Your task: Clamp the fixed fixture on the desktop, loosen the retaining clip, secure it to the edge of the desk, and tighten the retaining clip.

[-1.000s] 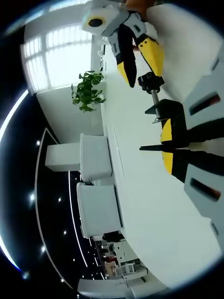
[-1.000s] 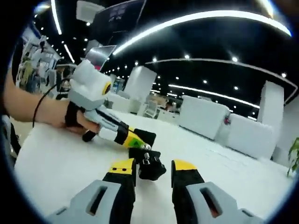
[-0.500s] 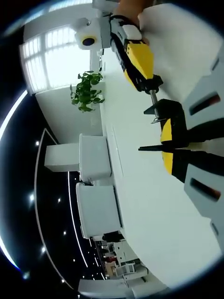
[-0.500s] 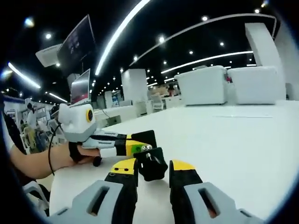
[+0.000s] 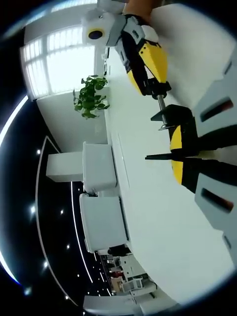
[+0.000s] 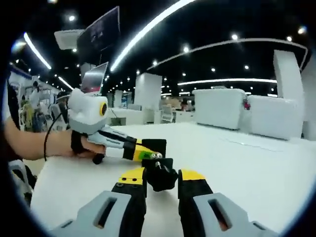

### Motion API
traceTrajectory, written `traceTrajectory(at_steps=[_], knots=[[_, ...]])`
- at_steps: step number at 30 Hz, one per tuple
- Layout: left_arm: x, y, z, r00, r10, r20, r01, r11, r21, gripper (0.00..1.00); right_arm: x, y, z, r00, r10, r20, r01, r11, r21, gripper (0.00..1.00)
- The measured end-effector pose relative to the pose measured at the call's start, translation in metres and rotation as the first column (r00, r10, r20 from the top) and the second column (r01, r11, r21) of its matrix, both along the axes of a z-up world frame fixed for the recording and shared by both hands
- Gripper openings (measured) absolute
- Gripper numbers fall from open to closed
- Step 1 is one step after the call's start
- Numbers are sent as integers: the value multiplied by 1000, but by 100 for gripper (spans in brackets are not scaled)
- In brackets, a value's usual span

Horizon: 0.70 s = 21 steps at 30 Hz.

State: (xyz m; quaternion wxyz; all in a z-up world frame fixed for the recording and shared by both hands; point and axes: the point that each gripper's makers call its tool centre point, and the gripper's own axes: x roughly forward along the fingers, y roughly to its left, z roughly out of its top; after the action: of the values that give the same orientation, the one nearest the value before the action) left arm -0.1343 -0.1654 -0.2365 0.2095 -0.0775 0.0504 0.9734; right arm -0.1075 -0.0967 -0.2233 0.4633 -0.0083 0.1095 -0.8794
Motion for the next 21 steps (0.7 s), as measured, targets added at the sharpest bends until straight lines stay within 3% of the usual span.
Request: traceTrajectory(at_steps=[9, 14, 21], knots=[[-2, -1, -1, 1000, 1, 6, -1, 1000, -2, 6, 0, -4, 2, 997, 4, -78, 0, 999, 51, 23], [-3, -1, -2, 1000, 1, 7, -1, 1000, -4, 6, -3, -3, 3, 997, -3, -80, 7, 999, 50, 24], [-5, -1, -2, 1000, -1, 7, 1, 1000, -7, 6, -7, 4, 19, 997, -9, 80, 19, 992, -125, 28]])
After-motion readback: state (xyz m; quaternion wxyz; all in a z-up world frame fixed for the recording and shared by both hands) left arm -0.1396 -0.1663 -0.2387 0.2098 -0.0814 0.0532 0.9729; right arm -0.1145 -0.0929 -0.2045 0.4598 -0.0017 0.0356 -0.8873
